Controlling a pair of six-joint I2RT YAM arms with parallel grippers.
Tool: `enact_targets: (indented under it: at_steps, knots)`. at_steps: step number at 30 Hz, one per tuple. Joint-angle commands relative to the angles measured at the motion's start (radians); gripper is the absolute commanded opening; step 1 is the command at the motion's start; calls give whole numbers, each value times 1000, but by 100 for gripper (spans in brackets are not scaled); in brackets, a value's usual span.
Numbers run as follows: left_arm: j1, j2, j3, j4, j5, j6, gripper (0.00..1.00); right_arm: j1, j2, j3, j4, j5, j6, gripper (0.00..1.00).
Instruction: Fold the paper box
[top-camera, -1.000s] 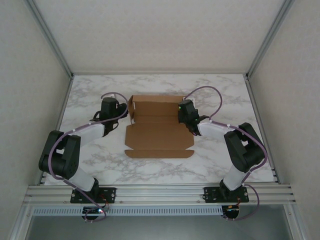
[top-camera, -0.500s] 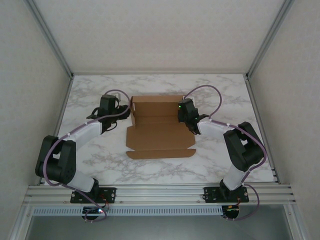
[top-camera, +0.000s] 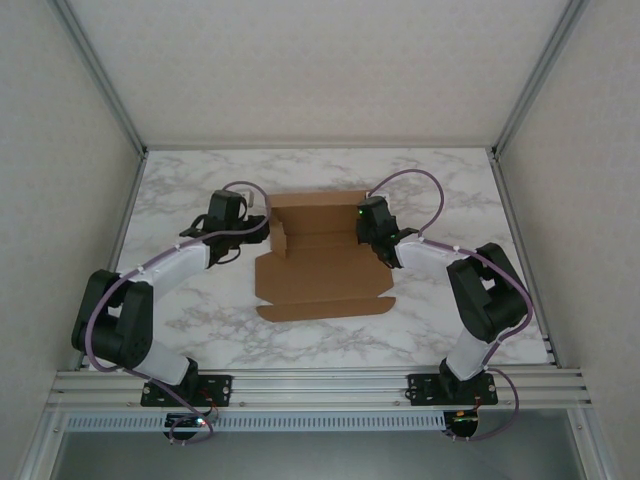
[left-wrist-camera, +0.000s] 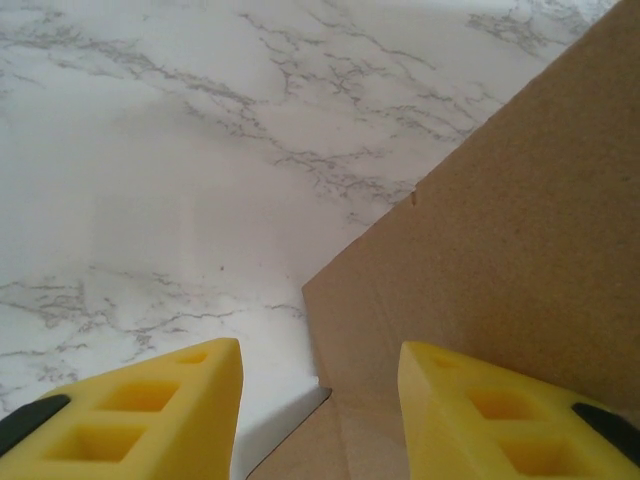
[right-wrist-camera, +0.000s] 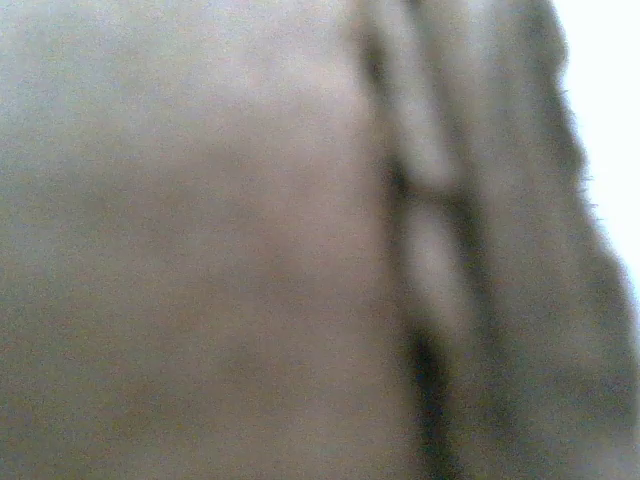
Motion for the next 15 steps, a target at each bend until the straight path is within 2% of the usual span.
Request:
enact_targets:
  at_steps: [1, 6, 15]
  knots:
    - [-35, 8, 37, -10, 21, 42, 46, 0, 29, -29, -107, -43, -1, 0]
    - [-64, 7, 52, -72, 3, 113, 43, 0, 27, -37, -108, -43, -5, 0]
    - [-96, -6, 45, -127, 3, 145, 42, 1, 32, -30, -112, -49, 7, 0]
